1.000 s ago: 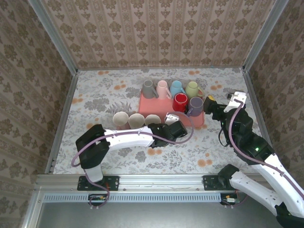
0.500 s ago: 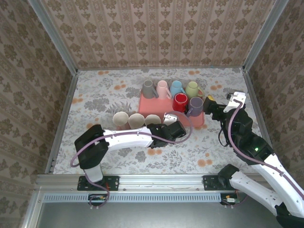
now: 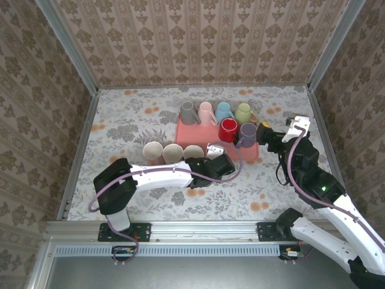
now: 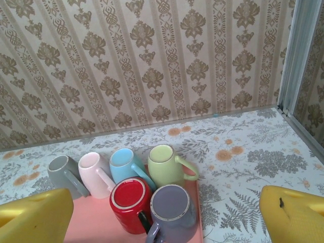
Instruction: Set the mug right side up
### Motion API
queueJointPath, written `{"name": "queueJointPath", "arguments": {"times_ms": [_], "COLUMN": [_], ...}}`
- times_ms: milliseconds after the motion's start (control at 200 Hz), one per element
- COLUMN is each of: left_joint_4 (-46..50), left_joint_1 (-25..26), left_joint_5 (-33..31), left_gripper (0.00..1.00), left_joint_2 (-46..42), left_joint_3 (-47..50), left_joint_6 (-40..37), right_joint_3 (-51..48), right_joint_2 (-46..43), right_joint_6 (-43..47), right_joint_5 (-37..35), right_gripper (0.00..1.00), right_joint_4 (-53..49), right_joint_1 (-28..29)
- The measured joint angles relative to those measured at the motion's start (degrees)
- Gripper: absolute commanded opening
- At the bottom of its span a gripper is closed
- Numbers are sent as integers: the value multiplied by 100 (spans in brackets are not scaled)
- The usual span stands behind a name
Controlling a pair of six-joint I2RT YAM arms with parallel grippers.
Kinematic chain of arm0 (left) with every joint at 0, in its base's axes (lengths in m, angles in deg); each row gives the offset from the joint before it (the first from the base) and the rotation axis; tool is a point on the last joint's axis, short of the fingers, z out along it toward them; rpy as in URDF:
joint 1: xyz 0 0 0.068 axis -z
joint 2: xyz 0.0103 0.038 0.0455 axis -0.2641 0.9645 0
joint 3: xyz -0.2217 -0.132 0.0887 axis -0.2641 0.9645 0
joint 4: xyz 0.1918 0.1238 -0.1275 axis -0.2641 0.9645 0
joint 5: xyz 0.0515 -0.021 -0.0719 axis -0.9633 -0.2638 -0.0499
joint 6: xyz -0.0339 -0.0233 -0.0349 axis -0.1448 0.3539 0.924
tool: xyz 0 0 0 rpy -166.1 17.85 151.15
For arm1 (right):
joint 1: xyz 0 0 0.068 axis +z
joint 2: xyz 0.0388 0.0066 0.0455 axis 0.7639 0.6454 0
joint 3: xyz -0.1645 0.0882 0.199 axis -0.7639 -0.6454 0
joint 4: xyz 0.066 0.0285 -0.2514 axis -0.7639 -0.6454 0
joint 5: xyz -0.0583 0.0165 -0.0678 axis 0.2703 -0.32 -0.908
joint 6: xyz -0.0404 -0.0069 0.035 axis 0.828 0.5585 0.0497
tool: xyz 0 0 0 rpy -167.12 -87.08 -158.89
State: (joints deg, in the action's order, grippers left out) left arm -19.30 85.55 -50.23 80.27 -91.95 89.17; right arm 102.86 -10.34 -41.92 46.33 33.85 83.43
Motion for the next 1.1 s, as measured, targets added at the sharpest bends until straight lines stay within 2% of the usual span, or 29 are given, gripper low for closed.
{"name": "queueJointPath", "arguments": {"times_ms": [125,630,815,955,1100], "left_joint_4": [114,90,35,50,55], "left_joint_1": [-61,-57,-52,-22,-4], "left_joint_5": [-46,39,116,140,120], "left_gripper": [33,34,39,46,46], "left_joint_2": [0,-31,-94,-164,-286], "left_joint_3": [0,109,192,225,225], "left_joint_6": [-39,-299,-404,-474,-516], "right_joint_3": [0,-2,-2,-2,-4], "right_joint_2": [17,168,168,168,168], "right_joint_6": [7,81,122,129,129], "right_joint_5": [0,46,94,127,131], "right_gripper": [96,96,96,96,96], "right_joint_4": [20,144,153,153,153], "right_joint_1": [0,0,0,0,0]}}
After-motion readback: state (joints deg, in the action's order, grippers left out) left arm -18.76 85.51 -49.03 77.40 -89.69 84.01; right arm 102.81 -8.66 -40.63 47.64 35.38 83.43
